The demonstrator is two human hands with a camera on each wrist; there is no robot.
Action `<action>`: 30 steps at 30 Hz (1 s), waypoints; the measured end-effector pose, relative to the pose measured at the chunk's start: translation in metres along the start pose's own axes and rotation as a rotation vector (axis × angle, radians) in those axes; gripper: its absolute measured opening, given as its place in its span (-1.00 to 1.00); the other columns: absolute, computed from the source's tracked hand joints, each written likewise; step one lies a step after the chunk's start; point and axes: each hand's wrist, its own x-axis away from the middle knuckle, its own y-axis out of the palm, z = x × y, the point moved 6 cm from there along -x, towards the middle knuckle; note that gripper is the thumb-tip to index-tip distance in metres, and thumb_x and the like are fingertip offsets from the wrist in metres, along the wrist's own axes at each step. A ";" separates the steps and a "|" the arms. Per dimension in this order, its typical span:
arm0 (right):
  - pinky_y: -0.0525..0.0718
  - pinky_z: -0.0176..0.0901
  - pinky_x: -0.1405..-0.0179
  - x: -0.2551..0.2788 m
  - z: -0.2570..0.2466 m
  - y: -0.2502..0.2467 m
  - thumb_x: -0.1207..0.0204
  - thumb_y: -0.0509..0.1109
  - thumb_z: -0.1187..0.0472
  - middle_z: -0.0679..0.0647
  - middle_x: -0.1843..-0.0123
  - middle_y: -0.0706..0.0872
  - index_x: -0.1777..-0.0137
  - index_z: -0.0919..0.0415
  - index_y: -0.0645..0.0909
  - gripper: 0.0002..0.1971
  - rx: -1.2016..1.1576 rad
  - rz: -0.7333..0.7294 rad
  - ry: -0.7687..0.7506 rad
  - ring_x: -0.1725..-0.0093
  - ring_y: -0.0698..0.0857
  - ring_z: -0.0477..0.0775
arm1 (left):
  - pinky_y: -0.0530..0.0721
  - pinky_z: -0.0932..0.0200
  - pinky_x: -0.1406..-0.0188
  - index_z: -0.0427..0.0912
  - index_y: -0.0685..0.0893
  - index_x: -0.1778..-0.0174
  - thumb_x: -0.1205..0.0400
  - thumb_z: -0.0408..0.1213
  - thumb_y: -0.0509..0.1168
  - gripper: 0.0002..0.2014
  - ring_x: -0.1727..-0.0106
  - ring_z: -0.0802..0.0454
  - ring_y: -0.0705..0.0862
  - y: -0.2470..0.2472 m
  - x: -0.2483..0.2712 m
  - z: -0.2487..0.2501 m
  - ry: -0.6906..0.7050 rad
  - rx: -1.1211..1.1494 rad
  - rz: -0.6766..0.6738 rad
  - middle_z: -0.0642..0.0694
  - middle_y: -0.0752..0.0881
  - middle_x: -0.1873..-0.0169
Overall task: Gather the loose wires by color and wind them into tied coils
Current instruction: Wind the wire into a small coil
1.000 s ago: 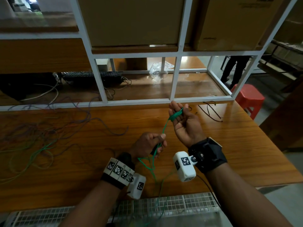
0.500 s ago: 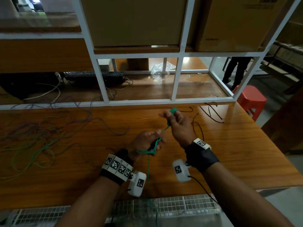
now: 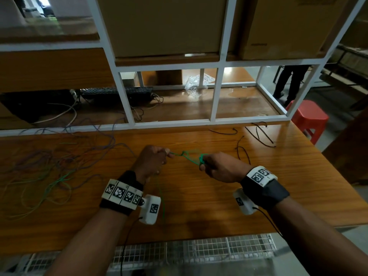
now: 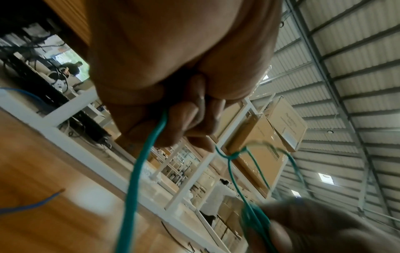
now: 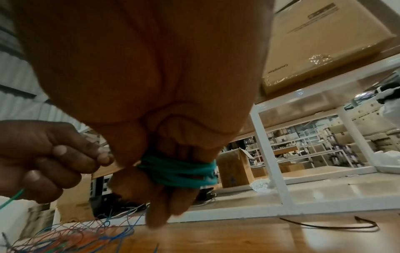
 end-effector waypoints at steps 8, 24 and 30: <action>0.67 -0.05 0.06 0.021 0.034 0.012 -0.80 0.24 -0.10 -0.07 0.19 0.75 0.04 -0.02 0.71 -0.70 -0.146 -0.165 0.159 0.20 0.69 -0.09 | 0.33 0.15 0.51 -0.26 0.72 0.09 -0.81 -0.14 0.17 -0.67 0.49 0.00 0.35 -0.082 -0.036 -0.006 -0.092 0.102 0.398 -0.09 0.44 0.44; 0.63 -0.15 0.08 0.007 0.022 0.009 -0.82 0.26 0.12 0.04 0.34 0.64 0.10 0.24 0.63 -0.71 -0.858 -0.063 0.051 0.19 0.67 0.07 | 0.67 -0.11 -0.19 -0.13 0.51 -0.51 -0.74 0.04 0.26 -0.52 -0.31 -0.20 0.62 -0.052 -0.072 0.028 0.159 -0.575 0.311 -0.13 0.62 -0.36; 0.56 0.03 -0.02 -0.007 0.013 0.014 -0.84 0.19 0.19 0.12 0.34 0.60 0.07 0.28 0.60 -0.72 -1.150 -0.021 0.007 0.19 0.68 0.12 | 0.77 0.18 -0.11 -0.15 0.65 -0.39 -0.69 -0.14 0.37 -0.64 -0.10 0.17 0.79 0.042 0.004 0.027 0.138 0.085 -0.337 -0.06 0.79 -0.18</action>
